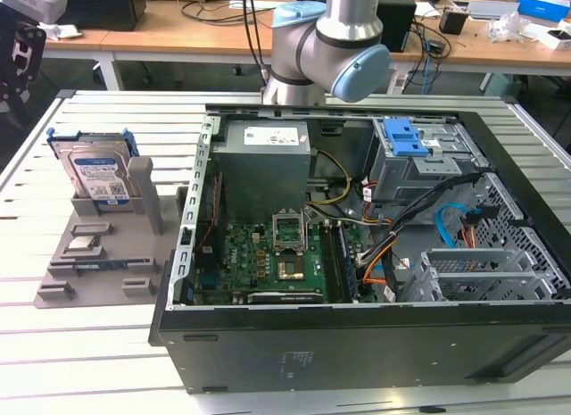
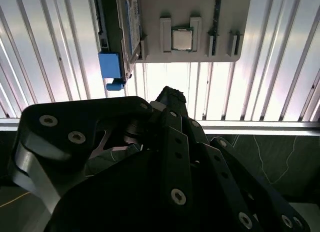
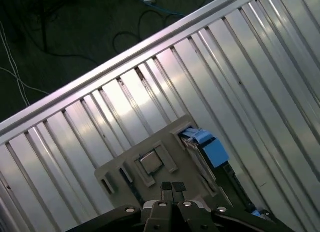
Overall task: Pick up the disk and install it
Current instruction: 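Pick up the disk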
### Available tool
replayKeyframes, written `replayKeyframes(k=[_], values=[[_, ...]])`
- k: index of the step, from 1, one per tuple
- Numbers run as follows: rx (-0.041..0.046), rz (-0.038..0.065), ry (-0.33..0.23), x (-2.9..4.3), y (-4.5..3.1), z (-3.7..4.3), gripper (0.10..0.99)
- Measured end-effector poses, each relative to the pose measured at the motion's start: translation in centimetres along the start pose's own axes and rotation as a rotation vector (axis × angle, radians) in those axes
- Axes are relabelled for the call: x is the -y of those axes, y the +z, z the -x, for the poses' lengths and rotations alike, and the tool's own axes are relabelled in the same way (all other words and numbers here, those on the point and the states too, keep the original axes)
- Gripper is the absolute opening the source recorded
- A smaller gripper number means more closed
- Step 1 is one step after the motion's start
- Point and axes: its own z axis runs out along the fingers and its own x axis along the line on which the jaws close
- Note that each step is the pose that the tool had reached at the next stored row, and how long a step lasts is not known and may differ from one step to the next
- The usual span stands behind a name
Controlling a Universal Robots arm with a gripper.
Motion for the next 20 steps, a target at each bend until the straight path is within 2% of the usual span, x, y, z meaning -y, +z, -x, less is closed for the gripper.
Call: replayKeyframes(k=[1, 20], values=[[-0.0012, 0.001, -0.028, 0.0, 0.0, 0.0, 0.106], [-0.0097, 0.005, -0.215, 0.0, 0.0, 0.0, 0.106]])
